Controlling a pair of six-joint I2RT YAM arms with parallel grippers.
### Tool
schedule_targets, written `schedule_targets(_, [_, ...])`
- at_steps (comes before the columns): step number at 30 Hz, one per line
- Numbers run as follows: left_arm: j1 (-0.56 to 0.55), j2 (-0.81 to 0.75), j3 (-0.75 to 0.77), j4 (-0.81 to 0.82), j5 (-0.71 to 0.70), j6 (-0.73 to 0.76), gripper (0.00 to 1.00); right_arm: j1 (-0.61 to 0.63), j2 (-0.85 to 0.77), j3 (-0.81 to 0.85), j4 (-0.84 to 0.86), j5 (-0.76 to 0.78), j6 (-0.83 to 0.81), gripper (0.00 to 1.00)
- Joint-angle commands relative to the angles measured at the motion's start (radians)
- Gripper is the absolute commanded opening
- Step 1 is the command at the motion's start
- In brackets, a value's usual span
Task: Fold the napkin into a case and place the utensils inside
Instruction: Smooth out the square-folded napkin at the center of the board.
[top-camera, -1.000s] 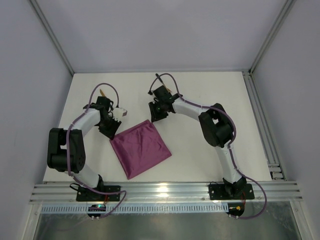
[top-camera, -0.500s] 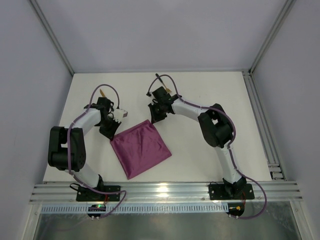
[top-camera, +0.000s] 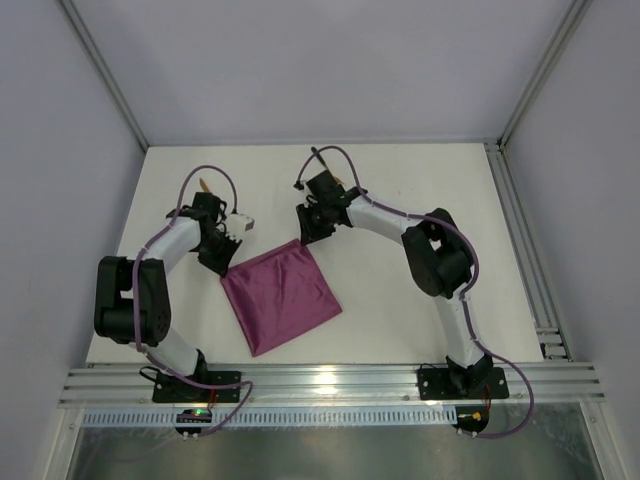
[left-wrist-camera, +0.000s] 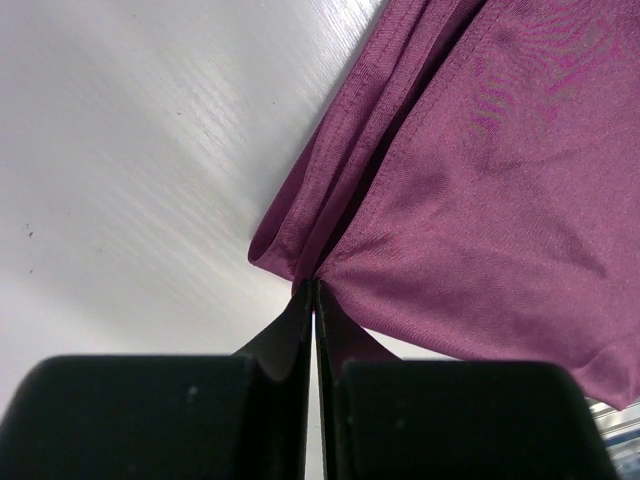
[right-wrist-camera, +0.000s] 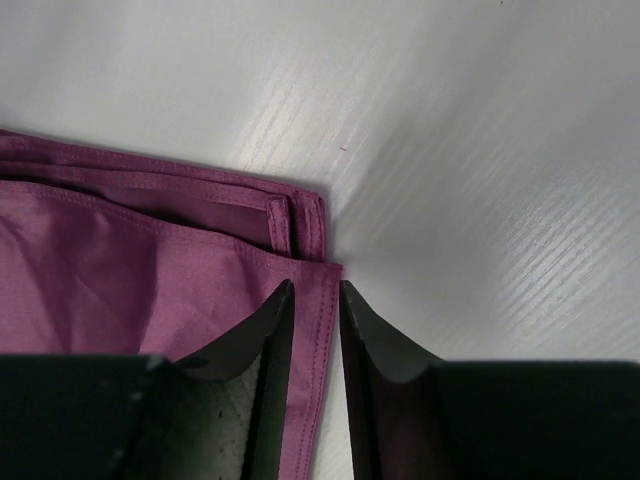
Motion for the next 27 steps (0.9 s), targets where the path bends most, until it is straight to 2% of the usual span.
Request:
schedule_targets(1, [0.007,-0.035,0.005,0.029,-0.009,-0.014,0.0,0.006,-0.067,-0.013,0.004,0.013,-0.001,0.31])
schedule_targets(8, [0.007,-0.04,0.009,0.035,-0.003,-0.022,0.0,0.009,-0.026,-0.006,-0.013,0.027,0.005,0.37])
schedule_targets(20, [0.007,-0.046,0.002,0.041,-0.01,-0.027,0.0,0.022,0.023,0.01,-0.037,0.013,0.002,0.35])
schedule_targets(21, [0.007,-0.046,0.002,0.041,-0.012,-0.027,0.0,0.023,0.029,0.011,-0.039,0.015,0.001,0.34])
schedule_targets(27, [0.007,-0.049,0.002,0.044,-0.01,-0.028,0.0,0.022,0.036,0.028,-0.043,0.03,0.001,0.07])
